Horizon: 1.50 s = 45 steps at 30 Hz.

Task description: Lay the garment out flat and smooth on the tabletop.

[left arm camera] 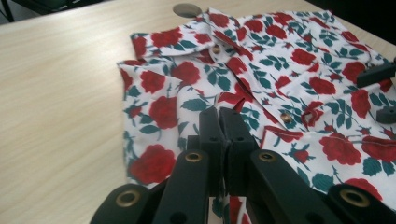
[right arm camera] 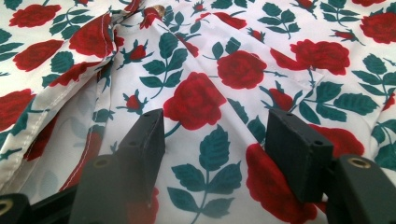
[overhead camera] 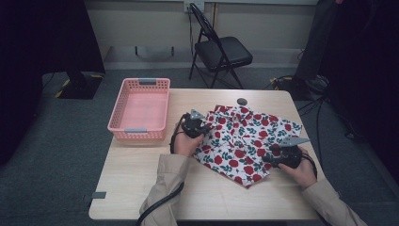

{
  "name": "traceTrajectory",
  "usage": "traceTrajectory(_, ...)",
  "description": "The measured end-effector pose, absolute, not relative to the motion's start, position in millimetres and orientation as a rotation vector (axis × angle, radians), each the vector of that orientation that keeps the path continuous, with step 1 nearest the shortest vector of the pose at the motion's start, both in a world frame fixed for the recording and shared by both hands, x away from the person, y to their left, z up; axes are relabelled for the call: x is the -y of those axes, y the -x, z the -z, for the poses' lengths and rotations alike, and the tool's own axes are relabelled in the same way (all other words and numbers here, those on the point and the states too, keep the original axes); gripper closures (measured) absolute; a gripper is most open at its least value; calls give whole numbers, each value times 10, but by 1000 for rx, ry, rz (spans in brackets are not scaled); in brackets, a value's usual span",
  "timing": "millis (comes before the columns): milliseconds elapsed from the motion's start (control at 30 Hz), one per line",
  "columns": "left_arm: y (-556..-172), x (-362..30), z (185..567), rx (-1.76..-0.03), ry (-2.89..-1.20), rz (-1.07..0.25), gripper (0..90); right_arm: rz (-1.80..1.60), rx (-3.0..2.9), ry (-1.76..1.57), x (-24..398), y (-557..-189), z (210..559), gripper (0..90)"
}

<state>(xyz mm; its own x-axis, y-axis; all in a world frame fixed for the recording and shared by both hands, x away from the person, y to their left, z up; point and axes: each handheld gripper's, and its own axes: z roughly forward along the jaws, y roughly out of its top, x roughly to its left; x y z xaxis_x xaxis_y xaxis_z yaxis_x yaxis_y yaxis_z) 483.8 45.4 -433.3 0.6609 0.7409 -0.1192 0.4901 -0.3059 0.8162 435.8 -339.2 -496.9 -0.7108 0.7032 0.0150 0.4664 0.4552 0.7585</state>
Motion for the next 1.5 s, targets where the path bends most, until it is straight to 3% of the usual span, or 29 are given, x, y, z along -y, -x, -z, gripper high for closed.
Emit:
traceTrajectory(400,-4972,-835,4128,-1000,-1915,-385,886,-1116,-2409,-1001,3394,-4360,4969,373)
traceTrajectory(667,-5057,-1308,4126,-1120,-1815,-432,877,-1118,-2410,-1000,3394,-4362,4969,372)
traceTrajectory(767,-5031,-1375,4150,-1138,-1788,-436,799,-1116,-2410,-999,3393,-4362,4969,372)
traceTrajectory(833,-4996,-1383,4173,-1118,-1788,-446,651,-1117,-2410,-999,3392,-4361,4970,372)
traceTrajectory(867,-4976,-1376,4181,-1104,-1795,-454,526,-1117,-2409,-998,3392,-4361,4970,372)
traceTrajectory(900,-4955,-1363,4189,-1093,-1802,-458,526,-1117,-2409,-998,3392,-4361,4970,372)
traceTrajectory(933,-4930,-1337,4197,-1087,-1805,-446,416,-1116,-2409,-998,3392,-4361,4970,372)
traceTrajectory(1200,-4699,-970,4336,-958,-1899,-355,263,-1116,-2409,-998,3391,-4361,4970,371)
traceTrajectory(1500,-4436,-686,4580,-887,-1960,-313,212,-1117,-2409,-997,3391,-4361,4970,372)
